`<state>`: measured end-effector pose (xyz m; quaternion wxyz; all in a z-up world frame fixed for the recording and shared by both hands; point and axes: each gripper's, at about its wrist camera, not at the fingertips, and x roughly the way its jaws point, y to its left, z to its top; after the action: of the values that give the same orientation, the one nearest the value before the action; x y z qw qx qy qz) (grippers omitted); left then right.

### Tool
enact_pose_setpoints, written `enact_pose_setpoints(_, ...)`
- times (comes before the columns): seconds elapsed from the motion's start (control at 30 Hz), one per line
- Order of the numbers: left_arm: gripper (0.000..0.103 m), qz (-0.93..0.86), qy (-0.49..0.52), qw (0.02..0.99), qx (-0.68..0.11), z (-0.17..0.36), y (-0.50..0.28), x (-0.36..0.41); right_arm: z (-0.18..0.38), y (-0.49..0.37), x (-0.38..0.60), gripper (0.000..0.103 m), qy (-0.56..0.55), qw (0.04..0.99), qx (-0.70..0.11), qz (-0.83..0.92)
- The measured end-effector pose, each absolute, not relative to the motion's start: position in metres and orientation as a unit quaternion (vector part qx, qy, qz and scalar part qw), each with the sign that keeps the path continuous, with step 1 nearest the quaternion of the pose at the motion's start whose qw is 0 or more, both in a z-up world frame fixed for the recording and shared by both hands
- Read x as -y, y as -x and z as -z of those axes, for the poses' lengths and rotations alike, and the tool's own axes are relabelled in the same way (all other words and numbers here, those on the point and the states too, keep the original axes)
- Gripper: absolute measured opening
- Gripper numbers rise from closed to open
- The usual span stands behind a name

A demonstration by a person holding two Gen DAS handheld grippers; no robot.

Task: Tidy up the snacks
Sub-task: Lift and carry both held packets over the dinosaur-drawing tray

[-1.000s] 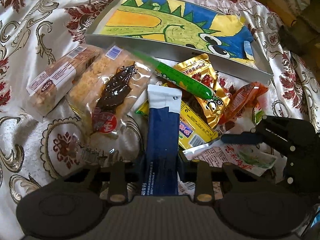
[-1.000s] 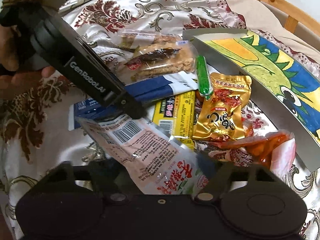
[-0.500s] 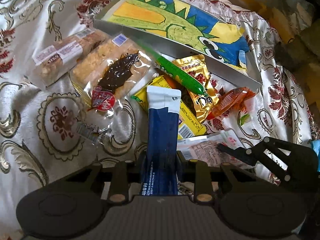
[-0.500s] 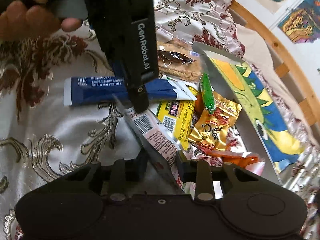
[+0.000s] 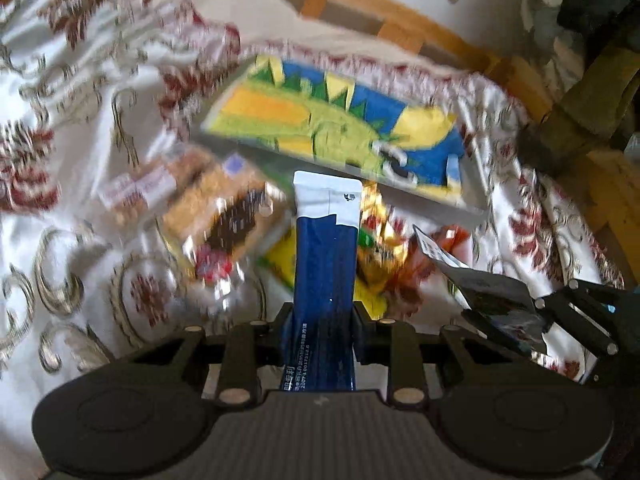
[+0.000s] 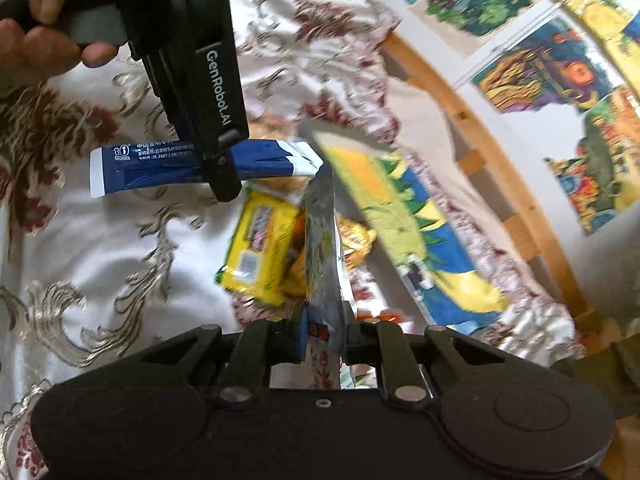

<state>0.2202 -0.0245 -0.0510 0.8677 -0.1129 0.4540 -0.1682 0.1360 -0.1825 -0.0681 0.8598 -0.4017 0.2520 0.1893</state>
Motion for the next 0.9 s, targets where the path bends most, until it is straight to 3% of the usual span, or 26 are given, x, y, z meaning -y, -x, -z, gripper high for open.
enact_pose_setpoints(0.4,0.031,0.166,0.12,0.914,-0.351,0.023,-0.262,0.043,0.052,-0.159,0.188,0.015,0.416,0.892,-0.152,-0.087)
enact_pose_setpoints(0.57,0.031,0.17,0.185,0.913,-0.321,0.019,-0.31,0.052,0.049,-0.196,0.198,0.015,0.408,0.905,-0.112,-0.048)
enact_pose_setpoints(0.9,0.031,0.138,0.226,0.912,-0.312,0.05,-0.383,0.045,0.071,-0.288,0.205,0.015,0.369,0.917,-0.149,-0.017)
